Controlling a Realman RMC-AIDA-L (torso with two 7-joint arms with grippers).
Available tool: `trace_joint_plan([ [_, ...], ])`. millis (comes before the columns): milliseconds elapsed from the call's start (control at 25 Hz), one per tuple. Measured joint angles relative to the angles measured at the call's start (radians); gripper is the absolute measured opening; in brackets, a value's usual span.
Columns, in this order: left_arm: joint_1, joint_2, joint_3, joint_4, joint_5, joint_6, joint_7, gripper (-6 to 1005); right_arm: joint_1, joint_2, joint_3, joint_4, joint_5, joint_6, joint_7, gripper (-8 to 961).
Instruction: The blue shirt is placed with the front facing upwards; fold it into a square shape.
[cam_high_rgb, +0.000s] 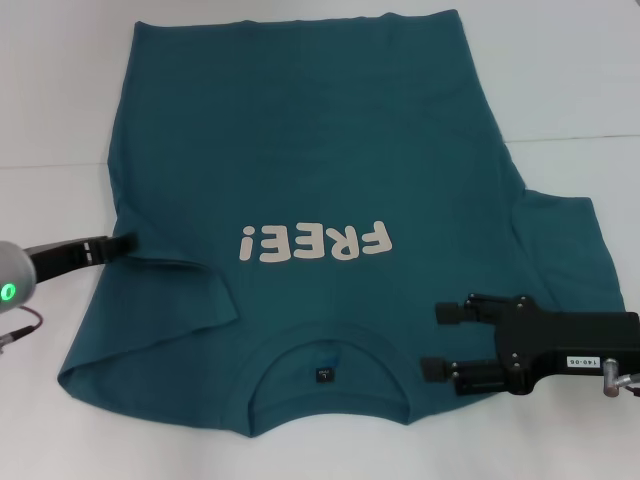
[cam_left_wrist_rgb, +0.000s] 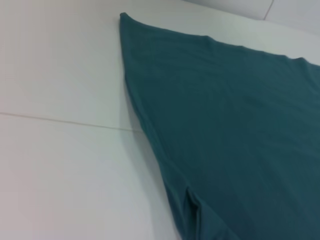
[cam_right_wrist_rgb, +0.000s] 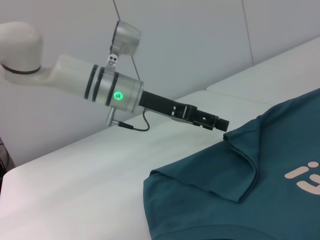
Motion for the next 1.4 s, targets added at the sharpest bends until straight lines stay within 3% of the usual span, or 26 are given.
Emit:
trace_joint_plan([
  [560, -0.103, 0.018, 0.002, 0.152, -0.006, -0.064, 0.04, 827, 0.009, 0.001, 0.0, 0.007, -0.005, 0.009, 0.0, 912],
  [1000, -0.177, 0.011, 0.002, 0.193, -0.016, -0.067, 0.082, 827, 0.011, 0.001, -0.001, 0.008, -0.006, 0.011, 0.0, 912],
  [1400, -0.239, 0.008, 0.002, 0.264, -0.235, -0.118, 0.3, 828, 0.012, 0.003, -0.002, 0.01, -0.004, 0.011, 0.0, 912],
])
